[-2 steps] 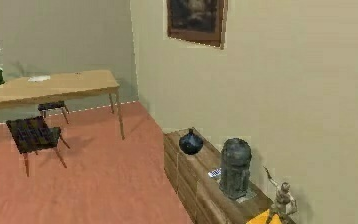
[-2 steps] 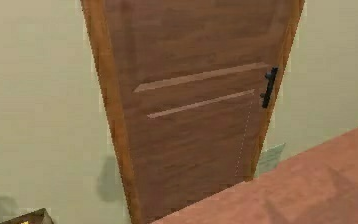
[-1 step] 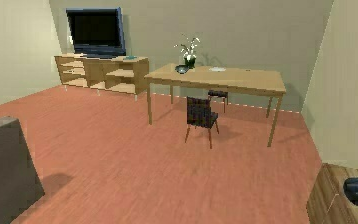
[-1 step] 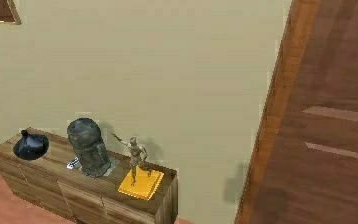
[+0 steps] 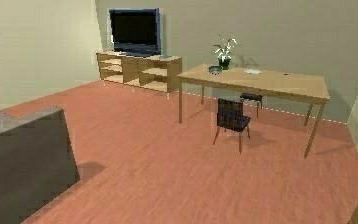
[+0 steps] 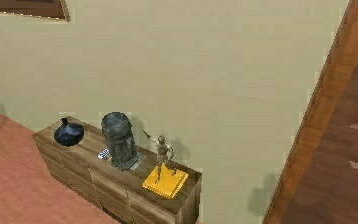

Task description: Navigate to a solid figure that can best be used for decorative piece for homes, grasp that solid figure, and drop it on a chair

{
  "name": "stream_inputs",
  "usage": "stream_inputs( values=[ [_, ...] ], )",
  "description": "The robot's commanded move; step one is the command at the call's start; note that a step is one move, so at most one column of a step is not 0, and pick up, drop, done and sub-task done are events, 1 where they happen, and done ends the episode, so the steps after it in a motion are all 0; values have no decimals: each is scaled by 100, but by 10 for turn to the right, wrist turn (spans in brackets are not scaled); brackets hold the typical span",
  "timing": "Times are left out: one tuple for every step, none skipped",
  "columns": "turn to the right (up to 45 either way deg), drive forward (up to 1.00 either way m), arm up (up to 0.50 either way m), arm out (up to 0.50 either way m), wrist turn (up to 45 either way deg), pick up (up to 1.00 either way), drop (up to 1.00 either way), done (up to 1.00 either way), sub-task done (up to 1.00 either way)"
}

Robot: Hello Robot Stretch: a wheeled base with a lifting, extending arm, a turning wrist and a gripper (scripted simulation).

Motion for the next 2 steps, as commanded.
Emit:
stream_inputs(
  values=[
    [0,0,50,0,0,0,0,0,0],
    [0,0,14,0,0,0,0,0,0]
  ],
)
